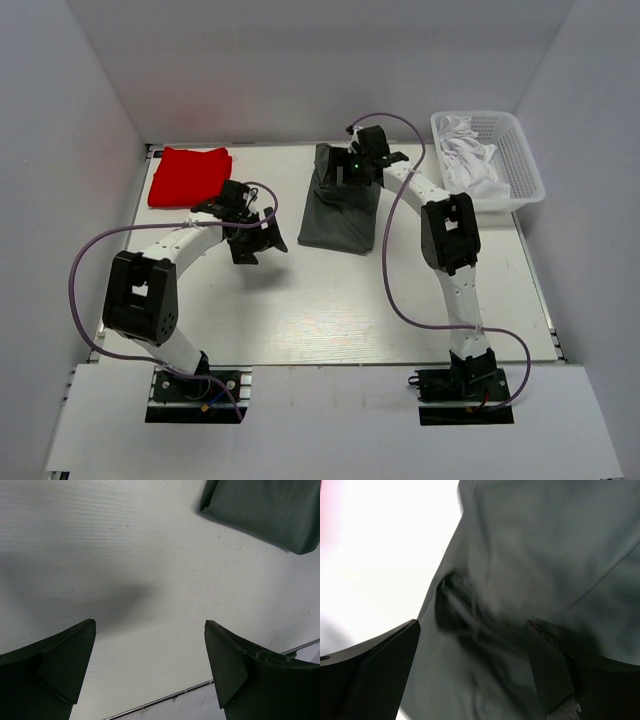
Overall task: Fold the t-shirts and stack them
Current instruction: Fold the folded rectangular tshirt in 1/3 of the way
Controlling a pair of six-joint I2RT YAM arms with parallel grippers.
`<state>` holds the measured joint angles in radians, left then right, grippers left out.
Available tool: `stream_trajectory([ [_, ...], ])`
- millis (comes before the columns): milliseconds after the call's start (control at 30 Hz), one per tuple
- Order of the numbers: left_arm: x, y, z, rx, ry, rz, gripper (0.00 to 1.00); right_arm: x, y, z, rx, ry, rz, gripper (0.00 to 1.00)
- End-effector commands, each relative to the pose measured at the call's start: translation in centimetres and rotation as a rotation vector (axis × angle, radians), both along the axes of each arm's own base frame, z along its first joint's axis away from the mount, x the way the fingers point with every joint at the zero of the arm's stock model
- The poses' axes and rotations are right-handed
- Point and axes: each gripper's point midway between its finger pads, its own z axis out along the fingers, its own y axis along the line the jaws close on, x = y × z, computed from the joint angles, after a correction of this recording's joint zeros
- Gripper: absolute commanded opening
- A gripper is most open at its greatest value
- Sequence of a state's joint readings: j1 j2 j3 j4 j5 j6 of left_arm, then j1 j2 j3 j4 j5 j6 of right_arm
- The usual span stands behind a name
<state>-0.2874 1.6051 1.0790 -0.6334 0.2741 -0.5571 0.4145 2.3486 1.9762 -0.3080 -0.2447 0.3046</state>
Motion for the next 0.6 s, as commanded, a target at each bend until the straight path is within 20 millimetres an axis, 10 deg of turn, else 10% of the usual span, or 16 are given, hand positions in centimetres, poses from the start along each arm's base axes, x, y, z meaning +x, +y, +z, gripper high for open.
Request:
stream_trajectory([
  [0,1.3,-0.2,1.7,-0.006,-0.049,-0.005,1.0,5.0,-1.1,2.1,-0.023,-0.142,-0.104,0.9],
  [267,1.9,-0.2,2.1,0.002,-0.079,-0.017,1.0,2.4,-2.6,7.3,-0.069,-0.21,-0.066,0.9],
  [467,5.7,-3.2,2.3,-0.065,-0.17,-0.128,1.0,-4.0,-7.3,8.7,-0.03,-0.152,-0.213,0.9],
  [567,7.9,-4.7,1.5,-0.113,-0.201,-0.162,1.0,-10.2,-8.8,7.1,0.018,-0.079,-0.214,0.9],
])
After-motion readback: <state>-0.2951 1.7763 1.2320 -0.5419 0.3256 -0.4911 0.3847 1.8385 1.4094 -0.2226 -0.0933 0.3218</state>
